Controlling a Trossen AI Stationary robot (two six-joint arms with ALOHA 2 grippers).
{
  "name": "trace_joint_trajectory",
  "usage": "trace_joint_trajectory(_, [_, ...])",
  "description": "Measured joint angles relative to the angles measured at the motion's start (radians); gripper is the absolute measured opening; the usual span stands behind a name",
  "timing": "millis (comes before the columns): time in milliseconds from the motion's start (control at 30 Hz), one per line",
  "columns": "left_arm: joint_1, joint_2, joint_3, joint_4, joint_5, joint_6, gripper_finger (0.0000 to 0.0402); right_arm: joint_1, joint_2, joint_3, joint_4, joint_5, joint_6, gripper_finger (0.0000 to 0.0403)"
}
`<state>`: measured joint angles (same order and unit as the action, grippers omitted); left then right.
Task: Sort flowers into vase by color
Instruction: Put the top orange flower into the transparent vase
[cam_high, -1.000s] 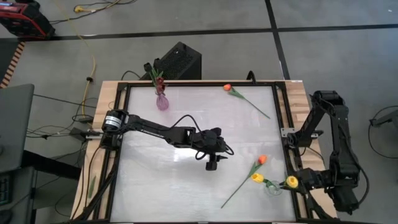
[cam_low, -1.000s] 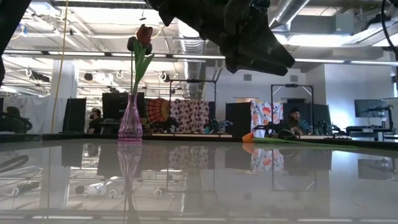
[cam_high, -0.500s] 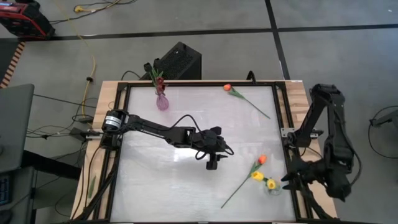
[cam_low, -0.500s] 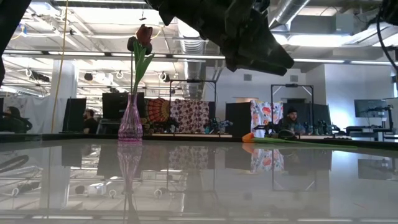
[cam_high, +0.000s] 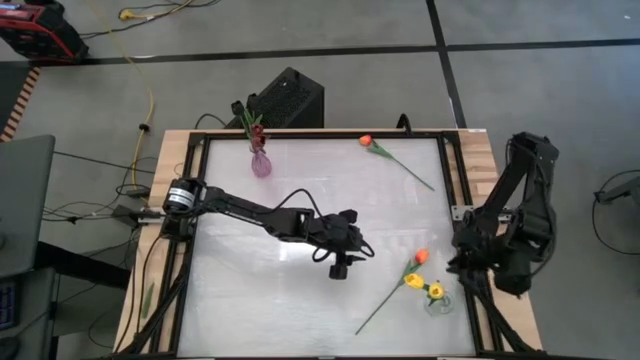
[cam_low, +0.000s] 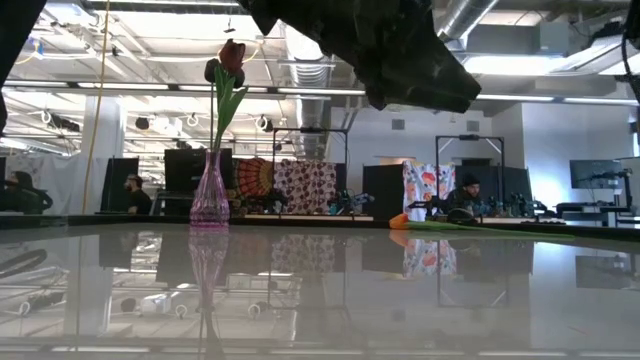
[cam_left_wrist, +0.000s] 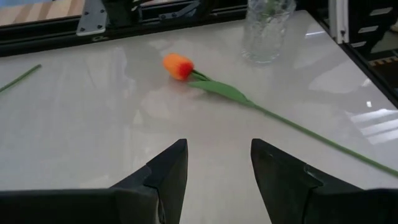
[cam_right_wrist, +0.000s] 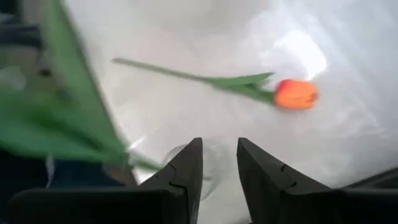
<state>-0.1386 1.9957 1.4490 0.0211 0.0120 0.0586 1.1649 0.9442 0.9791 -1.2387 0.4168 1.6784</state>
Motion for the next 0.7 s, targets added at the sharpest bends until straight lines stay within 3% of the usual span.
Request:
trace_joint_trajectory(333, [-0.039, 0.001, -0.030, 0.009, -0.003, -0.043, 0.0167, -0.304, 0.004, 0.000, -0.124, 0.025, -0.071, 0.0113])
trace_joint_trajectory(567, [-0.059, 0.001, -0.038, -0.088, -0.126, -0.055, 0.0167, -0.712, 0.004, 0.000, -0.077, -0.051, -0.453, 0.0114])
trace_joint_trajectory(700, [-0.074, 0.001, -0.038, -0.145, -0.129, -0.076, 0.0167, -1.000, 0.015, 0.000, 0.089, -0.140, -0.770, 0.0114])
